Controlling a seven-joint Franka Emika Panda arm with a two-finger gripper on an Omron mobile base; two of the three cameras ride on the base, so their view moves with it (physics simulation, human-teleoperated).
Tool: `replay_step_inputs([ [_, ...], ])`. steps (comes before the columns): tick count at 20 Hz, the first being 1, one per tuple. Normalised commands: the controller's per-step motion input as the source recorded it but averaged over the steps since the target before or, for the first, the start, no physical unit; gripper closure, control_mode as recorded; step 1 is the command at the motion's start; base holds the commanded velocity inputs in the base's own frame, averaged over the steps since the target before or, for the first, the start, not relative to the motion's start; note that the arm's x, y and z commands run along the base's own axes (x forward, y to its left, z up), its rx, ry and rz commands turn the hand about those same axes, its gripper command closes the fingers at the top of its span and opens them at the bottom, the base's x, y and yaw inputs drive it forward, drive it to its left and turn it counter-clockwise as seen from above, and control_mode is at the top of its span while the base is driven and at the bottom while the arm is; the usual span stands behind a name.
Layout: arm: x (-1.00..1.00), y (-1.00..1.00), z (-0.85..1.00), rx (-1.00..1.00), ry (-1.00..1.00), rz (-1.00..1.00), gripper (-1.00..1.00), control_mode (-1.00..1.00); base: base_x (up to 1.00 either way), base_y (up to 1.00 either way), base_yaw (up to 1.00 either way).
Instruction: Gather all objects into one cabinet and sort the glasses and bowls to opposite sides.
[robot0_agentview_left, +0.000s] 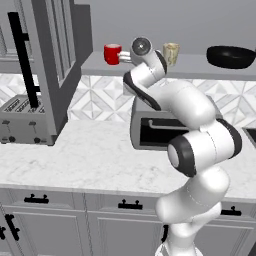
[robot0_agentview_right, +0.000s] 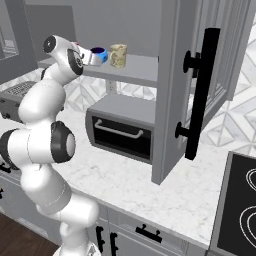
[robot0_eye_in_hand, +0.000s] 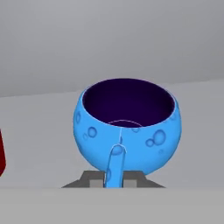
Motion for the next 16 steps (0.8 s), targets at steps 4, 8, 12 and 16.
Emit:
replay_step_inputs([
  [4, 0.23, 0.0, -0.15, 0.0, -0.04, 0.04, -1.0, -1.0, 0.0, 0.0, 0.0],
  [8, 0.13, 0.0, -0.06, 0.0, -0.01, 0.04, -1.0, -1.0, 0.0, 0.0, 0.0],
  [12, -0.06, 0.0, 0.01, 0.0, 0.0, 0.02, -1.0, -1.0, 0.0, 0.0, 0.0],
  [16, -0.32, 0.0, 0.18, 0.0, -0.03, 0.03, -1.0, -1.0, 0.0, 0.0, 0.0],
])
